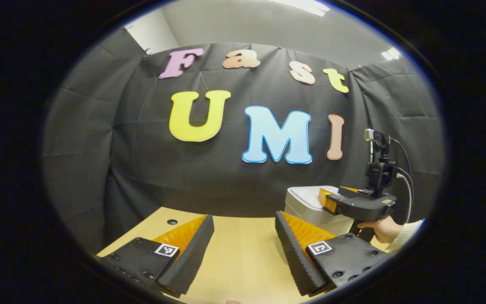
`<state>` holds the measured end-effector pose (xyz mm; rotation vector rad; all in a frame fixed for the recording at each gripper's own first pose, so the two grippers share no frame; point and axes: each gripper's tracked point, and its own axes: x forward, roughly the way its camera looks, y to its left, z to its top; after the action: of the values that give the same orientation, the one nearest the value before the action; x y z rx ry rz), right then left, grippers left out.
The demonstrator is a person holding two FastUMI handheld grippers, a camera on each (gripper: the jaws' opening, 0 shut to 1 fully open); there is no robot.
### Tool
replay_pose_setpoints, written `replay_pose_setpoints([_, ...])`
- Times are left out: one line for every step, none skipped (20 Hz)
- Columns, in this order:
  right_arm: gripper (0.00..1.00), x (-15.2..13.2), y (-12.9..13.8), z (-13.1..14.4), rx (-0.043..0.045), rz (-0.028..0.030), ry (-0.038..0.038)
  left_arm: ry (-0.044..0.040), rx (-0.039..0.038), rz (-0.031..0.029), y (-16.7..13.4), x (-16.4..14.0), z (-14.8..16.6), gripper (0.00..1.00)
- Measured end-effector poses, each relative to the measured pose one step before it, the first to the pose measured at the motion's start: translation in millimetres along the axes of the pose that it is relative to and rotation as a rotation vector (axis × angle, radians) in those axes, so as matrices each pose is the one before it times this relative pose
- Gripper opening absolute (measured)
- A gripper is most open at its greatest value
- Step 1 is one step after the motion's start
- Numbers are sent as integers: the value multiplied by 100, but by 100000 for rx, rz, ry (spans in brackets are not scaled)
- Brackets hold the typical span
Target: Press the lid of the desktop garbage bin to open it, pick up the crumpled paper on the desktop and throw it into the bin, then pick up the pop can on the desktop and drop it into the bin, and finally close the garbage bin lid.
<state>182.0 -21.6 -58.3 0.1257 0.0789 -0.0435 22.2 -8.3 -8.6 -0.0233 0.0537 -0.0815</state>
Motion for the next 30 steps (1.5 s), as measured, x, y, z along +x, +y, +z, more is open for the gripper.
replay_pose_setpoints([94, -337, -62, 106, -810, -425, 1729, -360, -156, 1340, -5, -190, 103, 96])
replay_pose_setpoints([94, -493, -158, 127, -1492, -325, 1374, -704, -543, 825, -260, -195, 268, 95])
replay_pose_setpoints([94, -591, -59, 208, -1481, 70, 190, -131, -219, 838, -259, -160, 6, 95])
replay_pose_setpoints([94, -699, 229, 258, -965, 1644, -163, 222, 305, 1454, -111, -207, -74, 95])
replay_pose_setpoints([94, -701, 163, 103, -428, 1736, 387, -4, 344, 1520, -126, -234, -53, 95])
replay_pose_setpoints([94, -731, 116, 7, -505, 1578, 122, -265, 144, 1375, -196, -229, -19, 95])
replay_pose_setpoints([94, -688, -58, 103, -761, 1157, 140, -205, -79, 1292, -229, -246, -77, 95])
replay_pose_setpoints([94, -757, -14, 197, -854, 1280, -248, 143, -316, 1380, -179, -169, -224, 96])
replay_pose_setpoints([94, -847, -161, 110, -699, 962, -79, 267, -326, 1105, -227, -207, -220, 96])
replay_pose_setpoints([94, -859, -59, 128, -144, 1411, -184, 321, -117, 1150, -201, -215, -198, 96])
replay_pose_setpoints([94, -847, -123, -46, 173, 1182, 11, 100, 125, 1257, -178, -204, -249, 95])
replay_pose_setpoints([94, -819, -81, -40, 203, 1141, -37, -232, 242, 1274, -76, -264, -147, 95])
replay_pose_setpoints([94, -814, -94, -27, -209, 1060, -131, -450, 57, 956, -85, -174, -127, 95])
replay_pose_setpoints([94, -825, -35, -282, -193, 881, 268, -24, -29, 575, -207, -248, -298, 95])
replay_pose_setpoints([94, -916, -103, -49, 30, 553, 64, -94, -8, 280, -119, -221, -212, 95])
replay_pose_setpoints([94, -911, -47, 115, 110, 347, -359, -83, 165, -156, -145, -56, -173, 95])
replay_pose_setpoints([94, -891, 61, 145, -144, 251, -479, 61, 394, -259, -191, -96, -122, 95])
replay_pose_setpoints([94, -766, 26, 290, -593, -210, -986, -313, 565, -802, -86, 45, -434, 96])
replay_pose_setpoints([94, -721, -82, 363, -429, -469, -1044, -930, 696, -772, -103, 64, 239, 95])
replay_pose_setpoints([94, -517, 121, 233, -323, -152, -740, -833, 735, -684, -83, 163, 419, 96])
replay_pose_setpoints([94, -454, 102, 176, -342, -459, -241, -278, 599, -700, -58, -1, 222, 95])
replay_pose_setpoints([94, -492, 148, 25, -481, -36, 231, -952, 277, -845, -64, 133, 285, 95])
replay_pose_setpoints([94, -396, 344, 139, -179, 611, -310, -1002, 233, -718, -119, 76, 289, 95])
replay_pose_setpoints([94, -421, 163, 129, 115, 136, -376, -603, 456, -587, -4, -40, 98, 95])
replay_pose_setpoints([94, -312, 170, -21, 803, -197, 57, -136, 616, -958, -102, 40, -115, 95])
replay_pose_setpoints([94, -296, 290, -61, 1557, 146, -205, -156, 573, -1235, -298, 43, 3, 95])
replay_pose_setpoints([94, -265, 207, -53, 1482, -208, 321, 578, 507, -989, -179, -14, -230, 96])
replay_pose_setpoints([94, -253, 144, -290, 1159, -416, 472, 608, 562, -1073, -139, -46, -256, 96])
replay_pose_setpoints([94, -266, 168, -93, 789, -36, -100, -415, 725, -793, -96, -174, 39, 95])
replay_pose_setpoints([94, -226, 290, -56, 323, -71, -162, -660, 845, -686, -67, -78, 176, 95])
